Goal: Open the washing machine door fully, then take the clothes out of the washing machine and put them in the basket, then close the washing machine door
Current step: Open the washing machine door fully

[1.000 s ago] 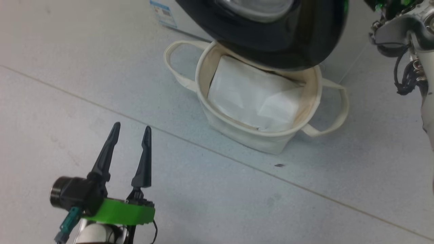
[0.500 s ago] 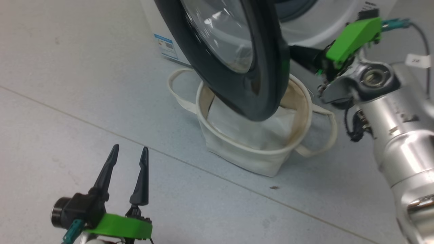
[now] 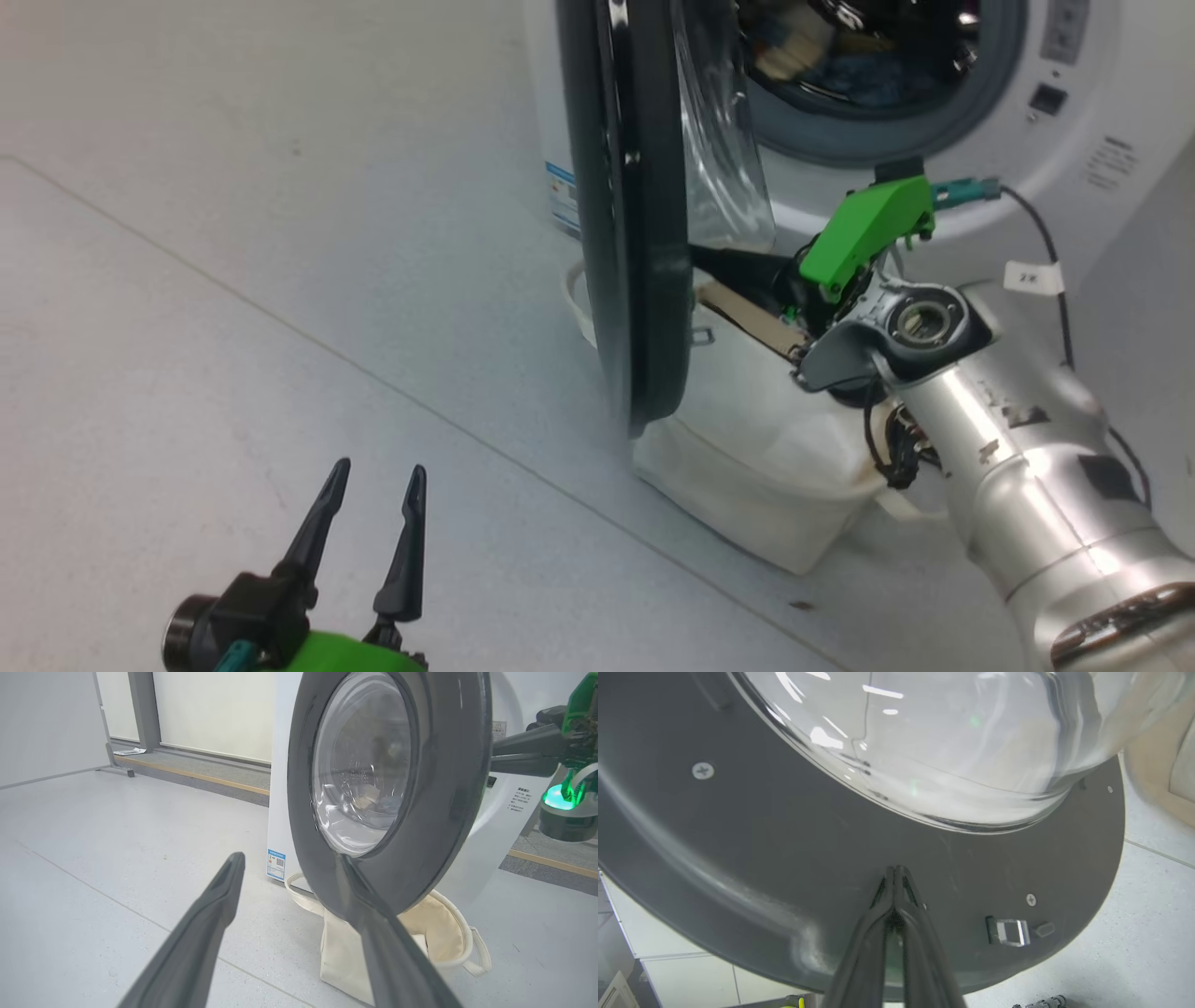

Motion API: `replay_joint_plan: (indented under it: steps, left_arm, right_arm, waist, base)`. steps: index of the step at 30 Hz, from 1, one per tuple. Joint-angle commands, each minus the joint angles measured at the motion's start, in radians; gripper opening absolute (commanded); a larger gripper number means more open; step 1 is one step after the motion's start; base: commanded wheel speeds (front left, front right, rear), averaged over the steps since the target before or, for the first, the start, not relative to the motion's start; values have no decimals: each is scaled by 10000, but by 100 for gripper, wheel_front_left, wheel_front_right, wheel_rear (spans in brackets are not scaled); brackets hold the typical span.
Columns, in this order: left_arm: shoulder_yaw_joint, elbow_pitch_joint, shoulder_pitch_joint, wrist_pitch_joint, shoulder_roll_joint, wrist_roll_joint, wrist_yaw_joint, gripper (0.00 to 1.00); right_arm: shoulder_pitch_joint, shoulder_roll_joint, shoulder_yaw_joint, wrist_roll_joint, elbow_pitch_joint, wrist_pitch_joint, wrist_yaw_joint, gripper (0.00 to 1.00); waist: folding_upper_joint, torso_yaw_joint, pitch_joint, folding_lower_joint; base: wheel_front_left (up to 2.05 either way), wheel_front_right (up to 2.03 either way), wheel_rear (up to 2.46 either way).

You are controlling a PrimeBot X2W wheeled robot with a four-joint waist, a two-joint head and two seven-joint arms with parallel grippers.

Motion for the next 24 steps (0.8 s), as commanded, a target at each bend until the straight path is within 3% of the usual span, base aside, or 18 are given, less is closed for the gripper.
replay_joint_plan:
  steps: [1, 17, 18, 19, 24]
  left_arm:
    - [271, -261, -152, -23, 188, 41, -52, 100]
    - [270, -351, -21, 141, 453, -111, 40, 100]
    - [286, -360, -9, 152, 481, -124, 49, 100]
    - [307, -377, -2, 159, 502, -148, 58, 100]
    - [417, -484, 28, 177, 618, -229, 131, 100]
  right_arm:
    - [-24, 355, 155, 161, -403, -142, 75, 0]
    - [441, 423, 1399, 931, -448, -1067, 75, 0]
    - [488, 423, 1445, 857, -502, -1149, 75, 69]
    - [544, 423, 1475, 793, -577, -1237, 75, 99]
    - [898, 297, 1514, 526, -1078, -1683, 75, 100]
  waist:
    - [0, 442, -417, 0]
    - [0, 296, -883, 0]
    - [0, 228, -906, 0]
    - [0, 153, -919, 0]
    - [0, -209, -972, 0]
  base:
    - [0, 0, 0]
    - [0, 0, 0]
    - [0, 0, 0]
    - [0, 0, 0]
    - [0, 0, 0]
